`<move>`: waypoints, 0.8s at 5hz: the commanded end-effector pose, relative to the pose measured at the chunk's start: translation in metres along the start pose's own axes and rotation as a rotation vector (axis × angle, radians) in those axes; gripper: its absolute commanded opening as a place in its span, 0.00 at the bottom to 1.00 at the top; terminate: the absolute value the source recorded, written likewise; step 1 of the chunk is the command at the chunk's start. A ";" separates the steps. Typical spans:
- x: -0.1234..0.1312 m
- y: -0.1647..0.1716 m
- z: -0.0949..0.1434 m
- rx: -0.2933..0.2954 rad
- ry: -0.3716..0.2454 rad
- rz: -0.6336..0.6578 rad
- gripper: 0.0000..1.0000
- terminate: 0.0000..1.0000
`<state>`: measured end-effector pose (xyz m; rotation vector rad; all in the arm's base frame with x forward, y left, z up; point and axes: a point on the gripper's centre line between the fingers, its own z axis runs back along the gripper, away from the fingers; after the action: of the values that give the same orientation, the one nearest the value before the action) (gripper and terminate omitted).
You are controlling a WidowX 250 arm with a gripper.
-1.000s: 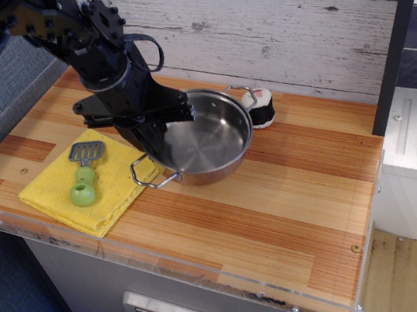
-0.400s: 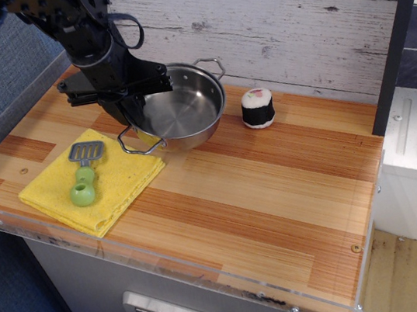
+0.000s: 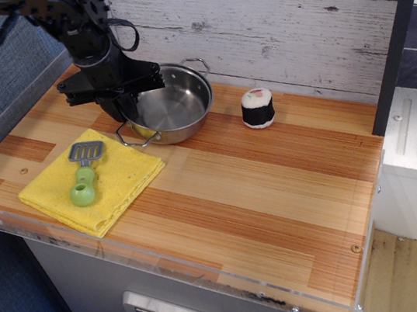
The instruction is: Place the pan above the yellow cloth
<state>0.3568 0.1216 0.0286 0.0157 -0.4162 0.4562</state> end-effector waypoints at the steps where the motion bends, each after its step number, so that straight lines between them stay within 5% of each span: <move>1: 0.029 0.007 0.002 0.002 -0.053 0.011 0.00 0.00; 2: 0.024 0.012 -0.001 0.005 -0.031 0.032 0.00 0.00; 3: 0.018 0.015 0.000 0.015 0.049 0.075 1.00 0.00; 4: 0.017 0.010 0.003 0.009 0.054 0.058 1.00 0.00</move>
<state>0.3597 0.1343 0.0158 -0.0072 -0.3033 0.5141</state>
